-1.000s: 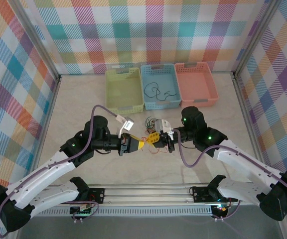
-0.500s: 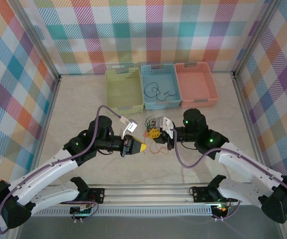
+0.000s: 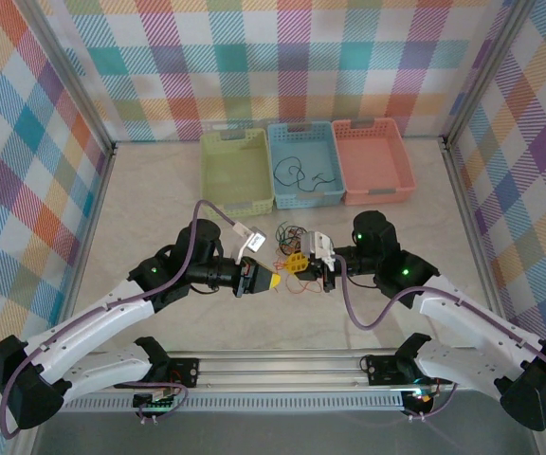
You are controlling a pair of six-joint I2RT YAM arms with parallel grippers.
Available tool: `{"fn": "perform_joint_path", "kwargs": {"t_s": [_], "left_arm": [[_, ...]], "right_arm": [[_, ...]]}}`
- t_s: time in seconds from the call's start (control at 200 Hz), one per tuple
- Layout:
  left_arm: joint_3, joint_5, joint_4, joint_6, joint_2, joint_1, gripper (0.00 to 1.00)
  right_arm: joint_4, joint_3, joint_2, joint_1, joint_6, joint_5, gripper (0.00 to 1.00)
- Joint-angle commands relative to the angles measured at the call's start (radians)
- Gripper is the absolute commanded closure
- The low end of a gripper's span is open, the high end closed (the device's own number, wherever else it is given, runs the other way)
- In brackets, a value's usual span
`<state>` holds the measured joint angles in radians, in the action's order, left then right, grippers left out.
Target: Untangle the cables
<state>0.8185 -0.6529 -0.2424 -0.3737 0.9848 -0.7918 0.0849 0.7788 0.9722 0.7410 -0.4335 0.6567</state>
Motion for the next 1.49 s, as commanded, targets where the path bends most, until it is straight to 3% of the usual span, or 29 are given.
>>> {"fn": "perform_joint_path", "kwargs": {"t_s": [0.0, 0.775, 0.96, 1.185, 1.4, 1.49], "left_arm": [[0.036, 0.005, -0.007, 0.009, 0.001, -0.013, 1.0], [0.05, 0.004, -0.005, 0.014, 0.041, -0.013, 1.0], [0.041, 0.056, -0.024, 0.057, 0.01, -0.012, 1.0], [0.011, 0.084, 0.029, 0.076, 0.002, -0.013, 1.0], [-0.01, 0.106, 0.046, 0.087, -0.038, -0.013, 1.0], [-0.022, 0.12, 0.066, 0.098, -0.061, -0.013, 1.0]], "right_arm": [[0.024, -0.01, 0.002, 0.005, -0.046, 0.047, 1.0], [0.055, 0.0, 0.03, 0.018, -0.058, 0.011, 1.0], [0.056, 0.001, 0.006, 0.018, -0.041, 0.003, 0.66], [0.038, -0.015, -0.022, 0.018, -0.029, -0.014, 0.62], [-0.009, -0.039, -0.063, 0.018, 0.026, -0.072, 0.33], [-0.019, -0.03, -0.086, 0.017, 0.083, -0.098, 0.26]]}}
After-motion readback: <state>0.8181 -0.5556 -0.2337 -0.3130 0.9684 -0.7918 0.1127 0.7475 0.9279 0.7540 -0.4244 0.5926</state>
